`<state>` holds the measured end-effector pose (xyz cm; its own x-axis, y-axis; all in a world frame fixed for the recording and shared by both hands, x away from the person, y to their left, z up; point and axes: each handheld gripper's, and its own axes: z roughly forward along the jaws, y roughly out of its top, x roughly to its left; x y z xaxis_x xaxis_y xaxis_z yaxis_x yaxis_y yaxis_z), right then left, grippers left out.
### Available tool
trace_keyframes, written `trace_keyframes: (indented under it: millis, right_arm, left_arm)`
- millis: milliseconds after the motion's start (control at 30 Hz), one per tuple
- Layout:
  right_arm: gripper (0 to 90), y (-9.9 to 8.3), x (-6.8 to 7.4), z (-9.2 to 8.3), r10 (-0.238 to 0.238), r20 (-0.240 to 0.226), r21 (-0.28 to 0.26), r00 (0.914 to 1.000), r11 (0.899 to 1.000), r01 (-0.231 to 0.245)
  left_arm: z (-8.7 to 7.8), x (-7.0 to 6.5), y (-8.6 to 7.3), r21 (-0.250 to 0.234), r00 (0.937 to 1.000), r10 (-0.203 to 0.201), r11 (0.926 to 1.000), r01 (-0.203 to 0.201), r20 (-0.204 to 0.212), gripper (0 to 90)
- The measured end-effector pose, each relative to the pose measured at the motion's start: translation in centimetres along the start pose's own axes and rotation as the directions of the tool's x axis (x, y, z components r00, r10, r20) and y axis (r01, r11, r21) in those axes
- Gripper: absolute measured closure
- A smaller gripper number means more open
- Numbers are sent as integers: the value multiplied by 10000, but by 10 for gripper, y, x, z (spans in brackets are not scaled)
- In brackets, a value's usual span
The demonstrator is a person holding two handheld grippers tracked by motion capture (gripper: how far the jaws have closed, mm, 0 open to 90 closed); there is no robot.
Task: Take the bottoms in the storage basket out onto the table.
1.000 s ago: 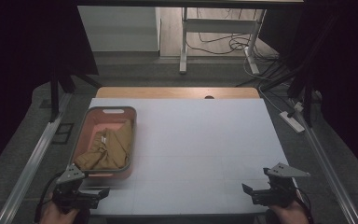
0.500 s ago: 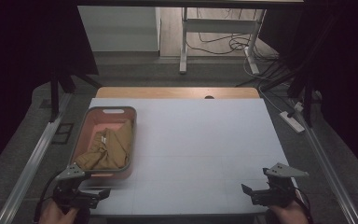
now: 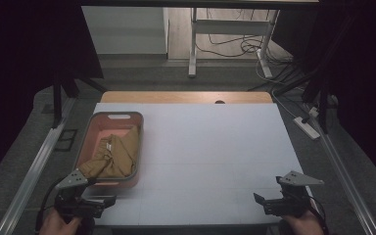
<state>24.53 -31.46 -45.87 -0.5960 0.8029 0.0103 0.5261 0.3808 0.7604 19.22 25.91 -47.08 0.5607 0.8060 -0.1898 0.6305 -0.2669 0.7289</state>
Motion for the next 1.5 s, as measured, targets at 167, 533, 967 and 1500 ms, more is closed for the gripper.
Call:
trace_keyframes:
  millis: [167, 533, 967, 1500]
  right_arm:
    - [4, 0, 0, 0, -12, 17, 39, 10000, 10000, 12]
    - [8, 0, 0, 1, -45, -19, 73, 10000, 10000, 46]
    - [8, 0, -1, 1, 57, -67, 87, 10000, 9999, -57]
    - [8, 0, 0, 2, -46, -74, 166, 10000, 9999, 47]
  left_arm:
    - [-1, 0, 5, -61, 9997, 126, 9999, -128, -210, 0]
    - [3, 4, 15, -38, 9992, 175, 9998, -177, -368, 0]
    - [15, 12, 28, 0, 9976, -80, 10000, 81, -681, 0]
    - [33, 30, 43, 302, 9992, 146, 9995, -135, -369, 0]
